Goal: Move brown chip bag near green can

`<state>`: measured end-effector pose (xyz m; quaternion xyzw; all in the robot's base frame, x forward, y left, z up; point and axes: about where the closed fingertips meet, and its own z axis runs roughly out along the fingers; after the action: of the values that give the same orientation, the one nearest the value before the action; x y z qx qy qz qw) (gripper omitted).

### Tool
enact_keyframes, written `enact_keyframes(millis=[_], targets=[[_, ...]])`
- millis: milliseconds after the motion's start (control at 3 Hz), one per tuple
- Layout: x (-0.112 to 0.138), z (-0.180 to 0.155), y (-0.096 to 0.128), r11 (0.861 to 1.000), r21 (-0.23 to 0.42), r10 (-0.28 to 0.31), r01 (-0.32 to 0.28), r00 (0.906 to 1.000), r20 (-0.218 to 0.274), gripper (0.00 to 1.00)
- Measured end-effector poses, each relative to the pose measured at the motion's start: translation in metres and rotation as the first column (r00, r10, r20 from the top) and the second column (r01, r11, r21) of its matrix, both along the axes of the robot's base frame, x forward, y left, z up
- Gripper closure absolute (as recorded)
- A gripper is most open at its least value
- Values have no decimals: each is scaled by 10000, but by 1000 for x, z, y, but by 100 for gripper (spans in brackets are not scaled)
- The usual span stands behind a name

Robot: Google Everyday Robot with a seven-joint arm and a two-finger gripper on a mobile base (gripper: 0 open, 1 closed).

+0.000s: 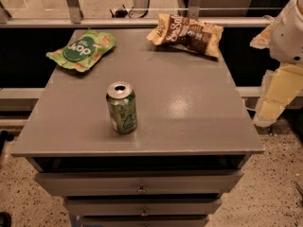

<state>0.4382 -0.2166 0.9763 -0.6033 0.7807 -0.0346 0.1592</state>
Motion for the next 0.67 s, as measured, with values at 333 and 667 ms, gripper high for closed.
enact_keyframes(millis=[333,667], targets=[[3,-4,0,9999,127,32,-31,10000,-80,0],[16,-22,3,9978,639,184,-156,9989,-442,0]])
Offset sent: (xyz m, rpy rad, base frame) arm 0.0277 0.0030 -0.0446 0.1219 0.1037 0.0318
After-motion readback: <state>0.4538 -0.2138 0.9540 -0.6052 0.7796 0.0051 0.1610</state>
